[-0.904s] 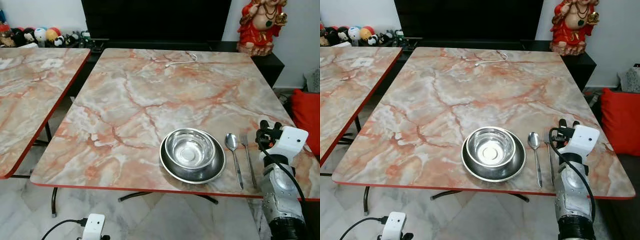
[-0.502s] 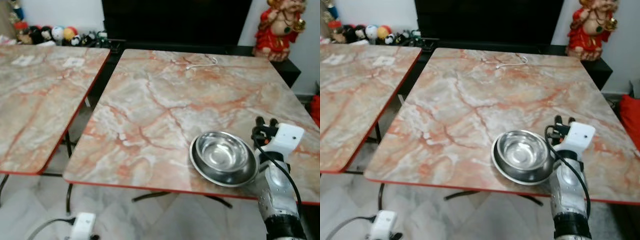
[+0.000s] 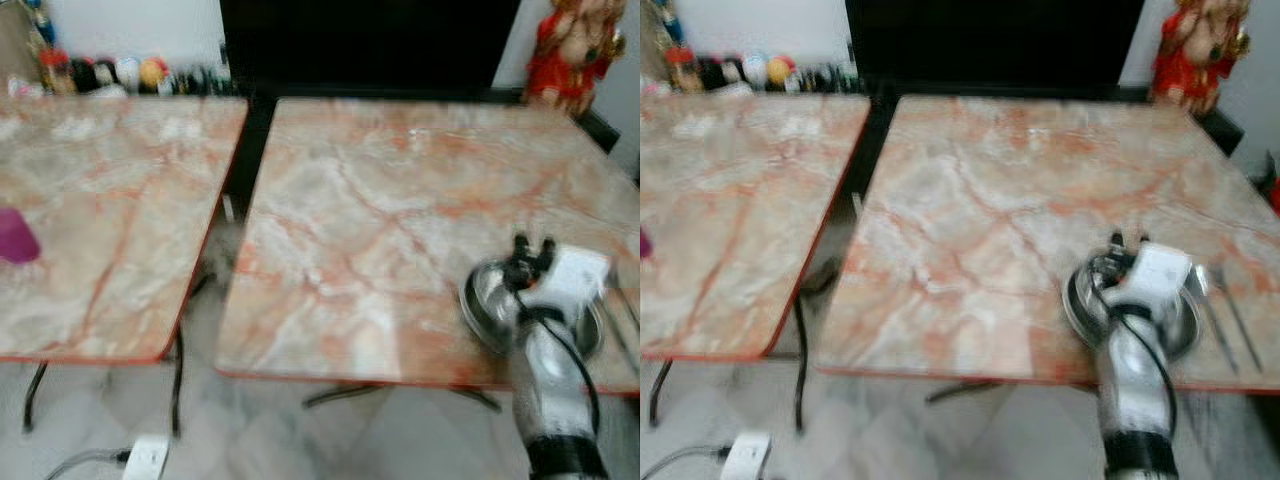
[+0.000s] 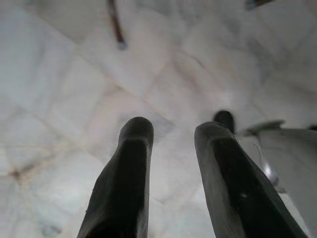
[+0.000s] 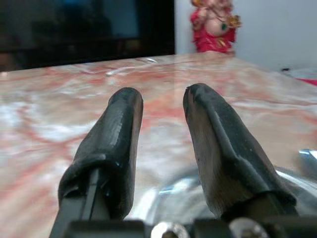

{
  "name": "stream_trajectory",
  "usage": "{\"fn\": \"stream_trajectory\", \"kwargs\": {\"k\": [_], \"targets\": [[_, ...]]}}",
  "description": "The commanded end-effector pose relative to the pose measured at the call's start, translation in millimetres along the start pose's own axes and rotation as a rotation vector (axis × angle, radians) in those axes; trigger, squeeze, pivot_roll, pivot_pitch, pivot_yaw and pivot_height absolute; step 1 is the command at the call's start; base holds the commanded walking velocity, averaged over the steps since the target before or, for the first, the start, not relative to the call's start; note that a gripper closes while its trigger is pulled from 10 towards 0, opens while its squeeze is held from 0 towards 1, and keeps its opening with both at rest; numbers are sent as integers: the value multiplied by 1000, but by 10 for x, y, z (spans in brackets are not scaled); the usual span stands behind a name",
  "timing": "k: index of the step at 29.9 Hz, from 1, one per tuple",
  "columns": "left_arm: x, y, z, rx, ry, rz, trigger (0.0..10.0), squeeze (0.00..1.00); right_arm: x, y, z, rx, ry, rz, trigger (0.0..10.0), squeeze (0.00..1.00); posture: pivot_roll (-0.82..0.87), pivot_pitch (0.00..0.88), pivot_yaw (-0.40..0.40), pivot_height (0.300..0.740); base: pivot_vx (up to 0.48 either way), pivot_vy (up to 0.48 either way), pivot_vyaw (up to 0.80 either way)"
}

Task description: Setting the table

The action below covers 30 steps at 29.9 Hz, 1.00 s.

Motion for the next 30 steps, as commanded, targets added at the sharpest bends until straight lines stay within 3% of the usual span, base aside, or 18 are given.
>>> {"fn": "stream_trajectory", "kwargs": {"k": [1, 4, 10, 16, 22, 25, 27, 30], "targets": [[-139, -16, -26, 15, -10, -26, 10000, 0, -118, 16, 25, -7, 12, -26, 10000, 0, 85, 0, -12, 740, 0, 480, 0], [-265, -42, 37, 2, -15, -41, 10000, 0, -114, 8, 31, -11, 14, -22, 10000, 0, 85, 0, -12, 740, 0, 480, 0], [-296, -51, 83, -13, -11, -42, 10000, 0, -28, -9, 84, -36, 44, 18, 10000, 0, 90, 0, -17, 740, 0, 480, 0], [-122, -11, -2, -10, 0, -23, 10000, 0, 44, -4, 82, -38, 52, 52, 10000, 0, 94, 0, -21, 740, 0, 480, 753], [70, 43, -113, 10, 12, -1, 10000, 0, 80, -9, 83, -40, 26, 58, 10000, 0, 95, 5, -22, 740, 0, 480, 0], [16, 29, -99, 10, 14, -4, 10000, 0, 92, -10, 81, -40, 29, 62, 10000, 0, 96, 13, -23, 740, 0, 480, 0], [-165, -13, -37, 5, 13, -20, 10000, 0, 104, -12, 80, -39, 33, 67, 10000, 0, 97, 20, -26, 740, 0, 480, 0], [-233, -27, -10, 2, 14, -26, 10000, 0, 111, -13, 77, -37, 33, 70, 10000, 0, 97, 21, -25, 740, 0, 480, 0]]}}
Point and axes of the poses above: a point about 5 cm out from each wrist's last joint towards the gripper, its own y axis pointing back from the gripper into the wrist, its own z axis along the axis of the wrist's last joint, x = y × z, the point moved 5 cm from there along -y, pointing out of the wrist towards the gripper, and after that the axes turned 10 degrees about -y, right-handed, at the moved point
